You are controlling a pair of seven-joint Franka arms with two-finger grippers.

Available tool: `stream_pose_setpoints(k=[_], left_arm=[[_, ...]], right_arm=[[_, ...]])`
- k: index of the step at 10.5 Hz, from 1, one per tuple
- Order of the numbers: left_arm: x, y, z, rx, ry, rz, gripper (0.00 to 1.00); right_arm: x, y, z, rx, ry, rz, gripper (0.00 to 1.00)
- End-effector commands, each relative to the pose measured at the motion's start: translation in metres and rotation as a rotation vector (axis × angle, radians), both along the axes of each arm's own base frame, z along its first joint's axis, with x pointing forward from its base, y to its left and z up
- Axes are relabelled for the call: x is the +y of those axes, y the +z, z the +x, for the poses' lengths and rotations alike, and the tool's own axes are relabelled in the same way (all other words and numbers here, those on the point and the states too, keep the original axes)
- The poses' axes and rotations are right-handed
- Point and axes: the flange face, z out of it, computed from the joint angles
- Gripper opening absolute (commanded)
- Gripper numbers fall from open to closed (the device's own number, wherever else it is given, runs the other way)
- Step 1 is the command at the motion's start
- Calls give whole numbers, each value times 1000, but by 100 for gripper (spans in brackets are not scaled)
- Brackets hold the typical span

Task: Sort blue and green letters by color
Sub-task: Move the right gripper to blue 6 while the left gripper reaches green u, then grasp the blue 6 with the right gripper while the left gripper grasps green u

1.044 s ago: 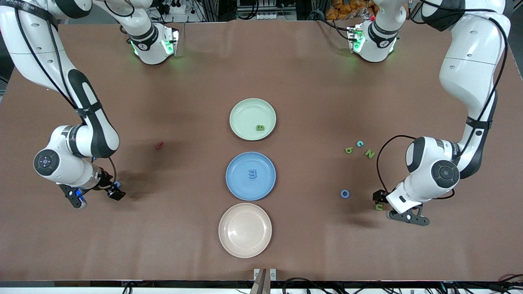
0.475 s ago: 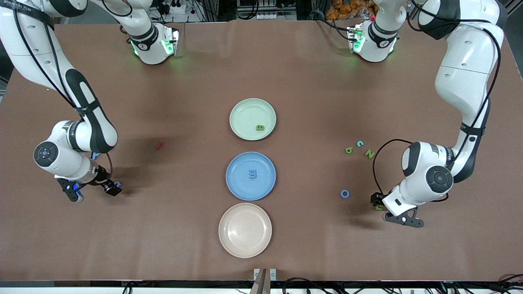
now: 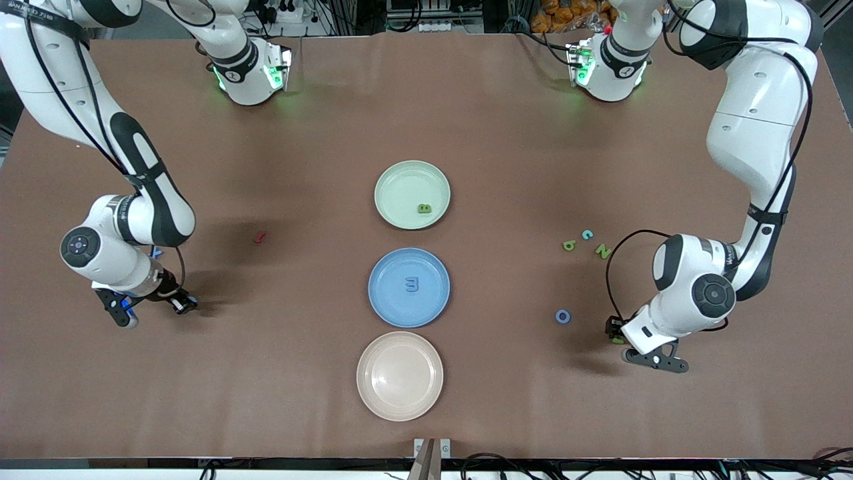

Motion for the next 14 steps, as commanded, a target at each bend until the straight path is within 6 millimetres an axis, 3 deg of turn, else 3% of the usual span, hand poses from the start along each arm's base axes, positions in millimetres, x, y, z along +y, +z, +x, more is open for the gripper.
stream_pose_setpoints(k=[1,2,3,4,5,7,9,11,14], left_arm=[[-3,-2,7,-10,-36,32,24],[-3,-2,7,-10,-33,31,9],[-4,-2,6,-8,-24,28,0],[-4,0,6,-9,-20,25,0],[-4,9,8,-18,-18,25,0],[-28,33,2,23,23,19,0],[-66,46,-9,73,103,-14,0],[-106,51,-26,137,195,-54,0],[-149,63,-71,221,284,-27,0]], right_arm=[[2,-9,-4,-10,12,4,0],[4,-4,-2,-12,30,0,0],[5,10,0,-14,98,-13,0],[8,31,2,3,141,-21,0],[26,56,8,3,156,-22,0],[81,93,12,-11,203,-12,0],[155,118,20,-61,165,58,0],[228,121,14,-65,134,112,0],[348,134,13,-108,153,160,0]])
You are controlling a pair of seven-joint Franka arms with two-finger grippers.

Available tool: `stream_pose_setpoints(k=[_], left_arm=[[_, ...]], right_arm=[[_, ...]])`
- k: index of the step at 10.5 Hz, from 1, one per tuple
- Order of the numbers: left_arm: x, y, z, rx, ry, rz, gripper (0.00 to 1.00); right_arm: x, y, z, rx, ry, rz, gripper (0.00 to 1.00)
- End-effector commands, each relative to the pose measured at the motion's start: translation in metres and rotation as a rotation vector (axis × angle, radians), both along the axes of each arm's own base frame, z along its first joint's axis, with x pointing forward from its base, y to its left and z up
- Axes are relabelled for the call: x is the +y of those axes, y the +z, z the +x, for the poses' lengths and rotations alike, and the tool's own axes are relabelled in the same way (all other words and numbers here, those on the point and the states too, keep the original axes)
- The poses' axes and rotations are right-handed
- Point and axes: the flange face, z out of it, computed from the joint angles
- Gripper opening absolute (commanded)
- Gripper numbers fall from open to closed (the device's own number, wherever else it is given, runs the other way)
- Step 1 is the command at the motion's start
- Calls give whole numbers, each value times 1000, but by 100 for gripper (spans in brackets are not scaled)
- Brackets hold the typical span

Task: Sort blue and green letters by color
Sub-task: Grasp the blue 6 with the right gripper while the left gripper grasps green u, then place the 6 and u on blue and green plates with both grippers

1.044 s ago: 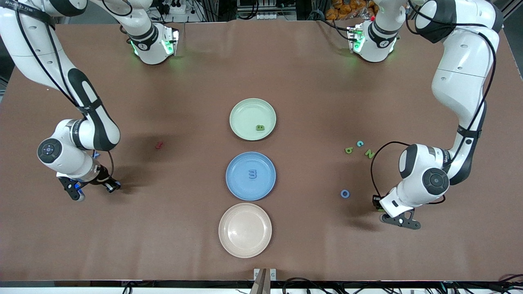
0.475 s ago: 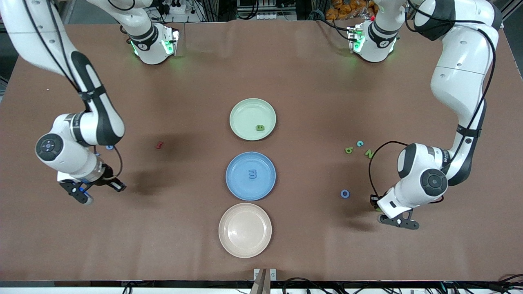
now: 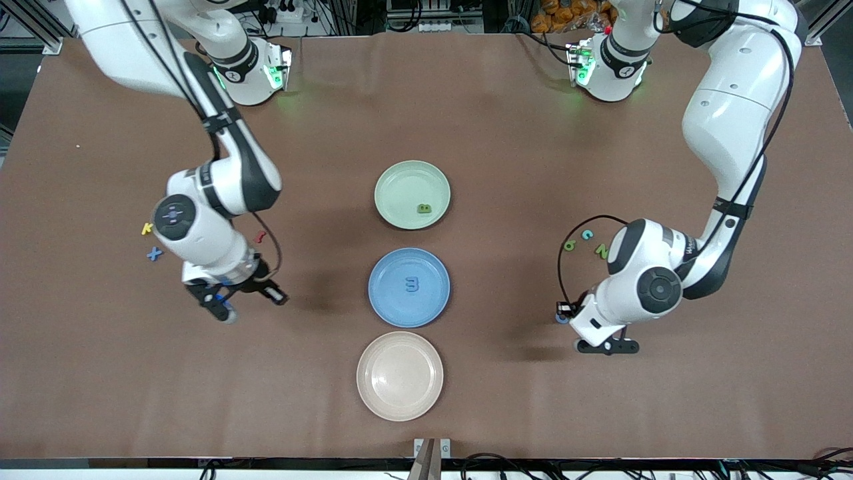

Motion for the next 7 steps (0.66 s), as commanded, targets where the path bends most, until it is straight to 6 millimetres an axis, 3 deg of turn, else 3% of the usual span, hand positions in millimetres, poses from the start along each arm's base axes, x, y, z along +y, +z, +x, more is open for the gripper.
stream_pose_setpoints(k=[1,3,5,6,7], left_arm=[[-36,17,-52,66,82,36,0],[-56,24,-88,90,116,47,0],[-50,17,-127,84,125,9,0],[-48,13,-146,69,137,-18,0],[-57,11,-159,70,166,-43,0]], right_arm=[[103,10,9,-46,52,53,0],[156,4,5,-69,91,70,0],[201,-4,-10,-71,106,86,0],[217,-5,-20,-68,105,90,5],[224,-5,-24,-71,116,81,24]])
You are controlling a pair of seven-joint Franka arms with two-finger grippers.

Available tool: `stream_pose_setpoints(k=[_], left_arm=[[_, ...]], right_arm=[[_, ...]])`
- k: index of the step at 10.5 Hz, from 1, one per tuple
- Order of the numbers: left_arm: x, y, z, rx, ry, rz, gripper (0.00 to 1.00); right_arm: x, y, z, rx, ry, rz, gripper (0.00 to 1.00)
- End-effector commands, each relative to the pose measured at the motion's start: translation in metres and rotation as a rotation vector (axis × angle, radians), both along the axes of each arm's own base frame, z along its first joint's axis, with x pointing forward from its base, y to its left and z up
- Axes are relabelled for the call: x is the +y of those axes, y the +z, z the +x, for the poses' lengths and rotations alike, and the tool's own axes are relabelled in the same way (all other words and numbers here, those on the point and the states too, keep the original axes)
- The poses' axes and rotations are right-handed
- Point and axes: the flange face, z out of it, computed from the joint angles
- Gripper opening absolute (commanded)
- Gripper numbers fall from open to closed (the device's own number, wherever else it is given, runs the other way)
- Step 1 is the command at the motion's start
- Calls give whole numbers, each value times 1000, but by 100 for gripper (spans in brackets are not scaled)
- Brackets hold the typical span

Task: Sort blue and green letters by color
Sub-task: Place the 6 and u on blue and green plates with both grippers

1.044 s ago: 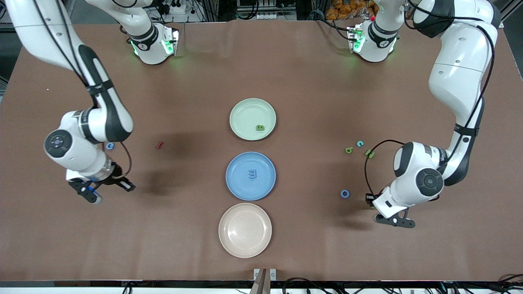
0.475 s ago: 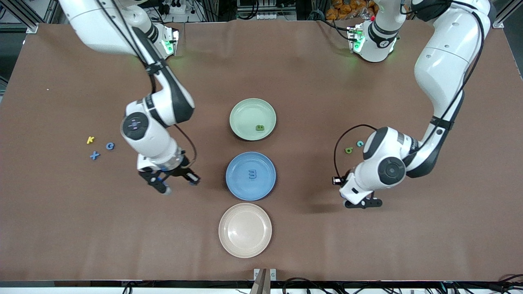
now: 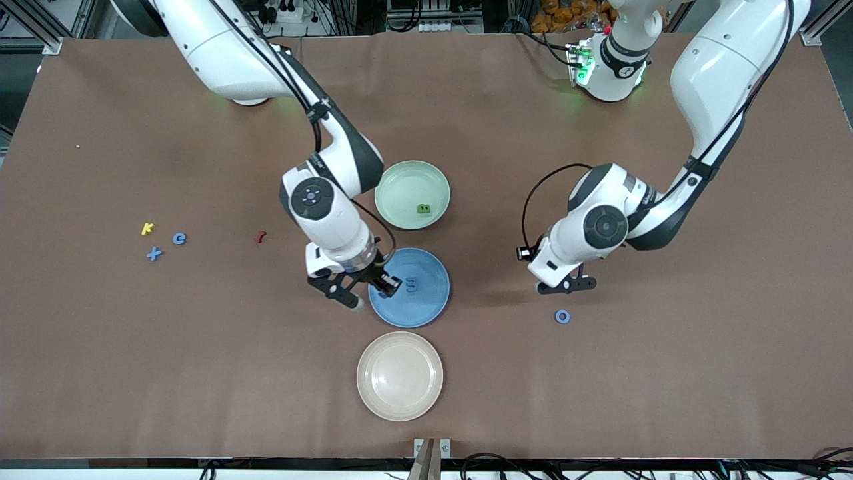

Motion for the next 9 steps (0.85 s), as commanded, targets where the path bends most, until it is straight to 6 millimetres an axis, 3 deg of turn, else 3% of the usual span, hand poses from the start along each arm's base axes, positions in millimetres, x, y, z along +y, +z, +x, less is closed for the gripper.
stream_pose_setpoints(k=[1,2,4,5,7,9], left_arm=[[-12,-2,-56,-26,127,-52,0],[-30,-3,-67,-37,180,-82,0],[-62,-5,-85,-40,231,-111,0],[-84,-7,-97,-38,259,-135,0],[-116,-8,-114,-31,312,-178,0],[-159,-4,-137,-22,357,-230,0]], right_arm=[[29,1,-9,-2,-33,13,73],[34,4,-12,5,-71,20,100],[19,11,-2,-1,-84,10,100],[1,13,7,13,-108,-3,100],[-63,24,28,89,-121,-78,100],[-160,26,42,154,-94,-147,100]])
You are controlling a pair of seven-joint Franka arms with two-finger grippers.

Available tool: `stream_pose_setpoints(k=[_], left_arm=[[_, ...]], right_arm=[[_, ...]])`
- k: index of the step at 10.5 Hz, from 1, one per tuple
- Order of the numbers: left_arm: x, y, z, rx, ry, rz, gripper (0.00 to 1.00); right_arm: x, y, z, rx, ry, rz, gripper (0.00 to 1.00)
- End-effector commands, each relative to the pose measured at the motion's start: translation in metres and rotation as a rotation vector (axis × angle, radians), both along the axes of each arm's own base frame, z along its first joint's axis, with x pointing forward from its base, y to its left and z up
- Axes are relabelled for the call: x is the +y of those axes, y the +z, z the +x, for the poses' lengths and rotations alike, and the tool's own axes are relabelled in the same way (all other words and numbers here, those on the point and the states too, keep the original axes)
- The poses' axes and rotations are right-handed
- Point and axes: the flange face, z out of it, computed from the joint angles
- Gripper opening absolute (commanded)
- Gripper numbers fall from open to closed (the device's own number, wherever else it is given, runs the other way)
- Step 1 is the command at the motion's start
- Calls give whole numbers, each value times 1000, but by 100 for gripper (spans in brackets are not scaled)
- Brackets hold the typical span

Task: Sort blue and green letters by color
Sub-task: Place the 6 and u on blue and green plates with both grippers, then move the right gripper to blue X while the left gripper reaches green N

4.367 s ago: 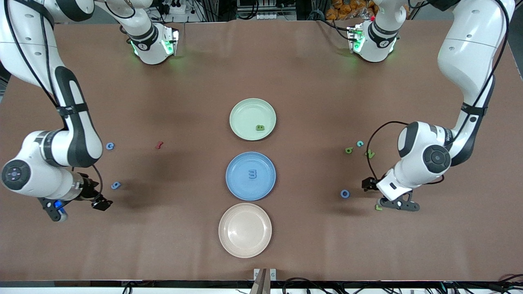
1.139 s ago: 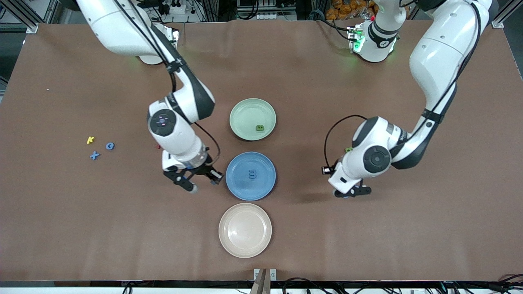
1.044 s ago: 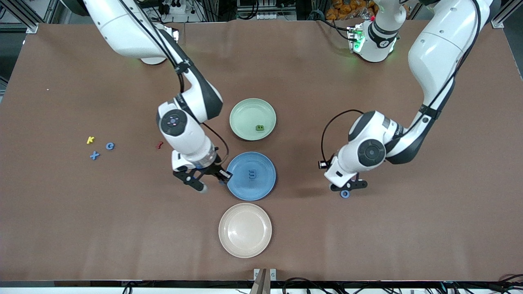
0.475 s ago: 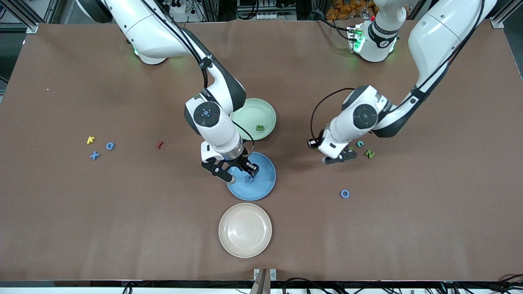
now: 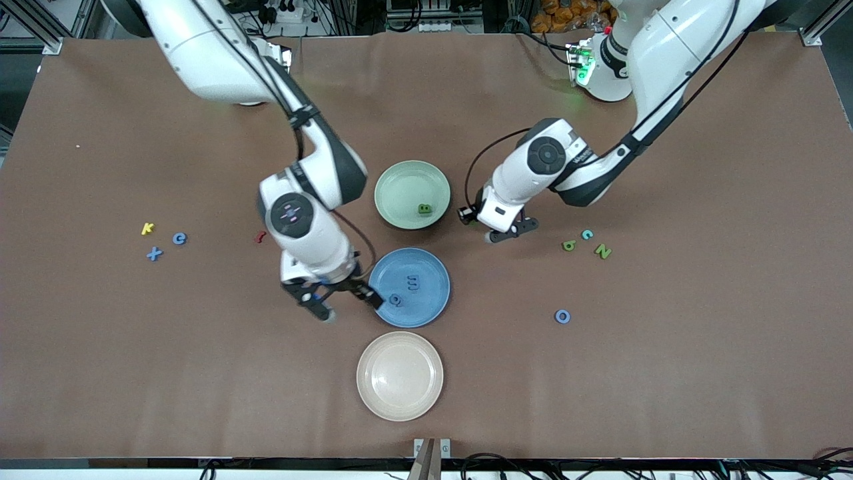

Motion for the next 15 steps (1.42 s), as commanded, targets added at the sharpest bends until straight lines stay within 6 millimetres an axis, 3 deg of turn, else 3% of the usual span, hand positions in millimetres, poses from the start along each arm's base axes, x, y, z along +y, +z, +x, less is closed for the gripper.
stream_pose_setpoints(k=[1,4,5,6,7,8,10,11,12,15], left_arm=[[-58,5,-31,19,75,-58,0],[-115,4,-56,10,108,-47,0],[-125,-1,-62,-4,111,-29,22],[-130,-7,-65,-18,104,-11,99],[-128,-8,-63,-33,96,-2,100],[-118,-3,-49,-54,98,4,100],[-68,26,2,-126,45,75,100],[-41,40,22,-154,-23,126,100],[-10,49,40,-166,-102,180,100],[78,58,66,-201,-396,279,100]], right_arm=[[-134,10,13,72,34,-69,100],[-260,0,20,99,106,-116,100],[-293,-4,17,106,153,-139,100],[-326,-8,15,118,173,-154,100],[-358,-13,12,130,148,-160,100],[-387,-20,4,148,142,-177,100],[-435,-39,-25,116,154,-181,100],[-441,-47,-40,111,163,-182,100],[-461,-50,-58,115,159,-187,100],[-485,-70,-99,87,189,-189,100]])
